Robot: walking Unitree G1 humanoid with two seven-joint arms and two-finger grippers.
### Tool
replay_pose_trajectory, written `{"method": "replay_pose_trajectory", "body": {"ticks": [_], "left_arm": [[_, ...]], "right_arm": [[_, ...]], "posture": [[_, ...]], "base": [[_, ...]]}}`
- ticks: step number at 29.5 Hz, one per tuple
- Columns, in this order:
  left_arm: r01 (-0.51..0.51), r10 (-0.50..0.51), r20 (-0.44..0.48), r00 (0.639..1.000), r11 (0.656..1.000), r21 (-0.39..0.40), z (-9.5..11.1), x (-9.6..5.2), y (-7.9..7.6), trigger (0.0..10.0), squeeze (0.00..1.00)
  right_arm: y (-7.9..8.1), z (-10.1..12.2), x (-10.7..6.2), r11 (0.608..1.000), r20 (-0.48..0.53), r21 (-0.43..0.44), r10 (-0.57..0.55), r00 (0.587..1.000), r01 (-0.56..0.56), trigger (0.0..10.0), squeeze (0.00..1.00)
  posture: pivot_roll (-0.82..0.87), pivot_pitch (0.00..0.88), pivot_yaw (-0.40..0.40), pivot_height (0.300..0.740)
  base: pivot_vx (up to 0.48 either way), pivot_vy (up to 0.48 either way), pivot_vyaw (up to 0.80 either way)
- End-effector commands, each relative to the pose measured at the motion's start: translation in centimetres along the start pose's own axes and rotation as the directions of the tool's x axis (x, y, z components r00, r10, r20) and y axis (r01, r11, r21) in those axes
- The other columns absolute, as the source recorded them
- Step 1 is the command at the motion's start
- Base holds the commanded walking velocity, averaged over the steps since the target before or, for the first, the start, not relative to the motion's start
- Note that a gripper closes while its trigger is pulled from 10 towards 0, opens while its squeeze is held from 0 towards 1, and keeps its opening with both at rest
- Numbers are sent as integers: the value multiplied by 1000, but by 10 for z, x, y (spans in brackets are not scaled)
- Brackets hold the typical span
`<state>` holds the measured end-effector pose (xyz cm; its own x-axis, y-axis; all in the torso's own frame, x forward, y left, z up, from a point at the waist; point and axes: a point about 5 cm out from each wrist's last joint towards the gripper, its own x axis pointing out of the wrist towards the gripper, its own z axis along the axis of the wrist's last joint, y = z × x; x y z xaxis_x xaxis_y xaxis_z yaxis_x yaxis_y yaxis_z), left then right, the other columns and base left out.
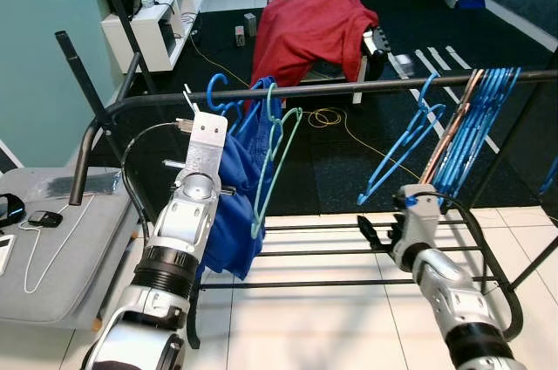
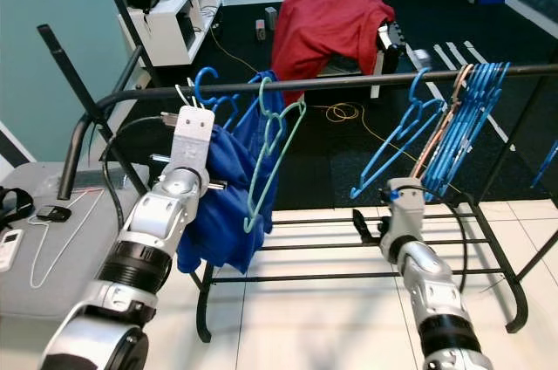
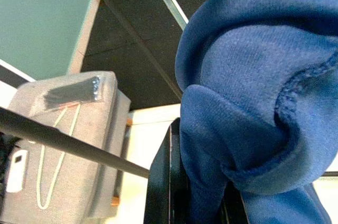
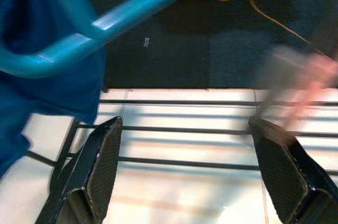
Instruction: Hang hanger
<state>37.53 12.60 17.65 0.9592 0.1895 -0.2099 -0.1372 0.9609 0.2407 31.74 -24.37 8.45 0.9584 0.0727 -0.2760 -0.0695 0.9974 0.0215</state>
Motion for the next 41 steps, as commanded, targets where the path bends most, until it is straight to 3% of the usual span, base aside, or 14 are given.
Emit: {"method": "replay_pose_trajectory", "body": {"ticks": [1,8,17,25,26,41], "left_arm": [[-9,8,32,999,1000,12,6,2,2,10000,0],[-27,26,21,999,996,87,4,13,-1,10000,0],[-66,67,-23,997,996,60,-1,21,5,10000,0],[-96,97,-122,988,995,18,-16,27,15,10000,0],[-86,84,-143,986,996,-10,-21,28,15,10000,1000],[-40,30,-150,988,997,-64,-38,28,23,10000,1000]], "right_arm": [[-3,-4,-4,999,-12,27,-17,1000,17,10000,0],[-22,-6,-21,997,-10,22,-80,997,80,10000,0],[-24,-7,-26,995,-9,25,-94,996,94,10000,0],[-21,-5,-27,996,-10,28,-88,996,89,10000,0],[-22,-4,-27,996,-11,27,-89,996,89,10000,0],[-22,-2,-27,996,-16,27,-89,996,90,10000,0]], "posture": [[-153,128,131,740],[-199,152,162,740],[-202,154,170,740],[-202,152,170,740],[-203,151,168,740],[-198,149,159,740]], "base": [[0,0,0],[0,0,0],[0,0,0],[0,0,0],[0,0,0],[0,0,0]]}}
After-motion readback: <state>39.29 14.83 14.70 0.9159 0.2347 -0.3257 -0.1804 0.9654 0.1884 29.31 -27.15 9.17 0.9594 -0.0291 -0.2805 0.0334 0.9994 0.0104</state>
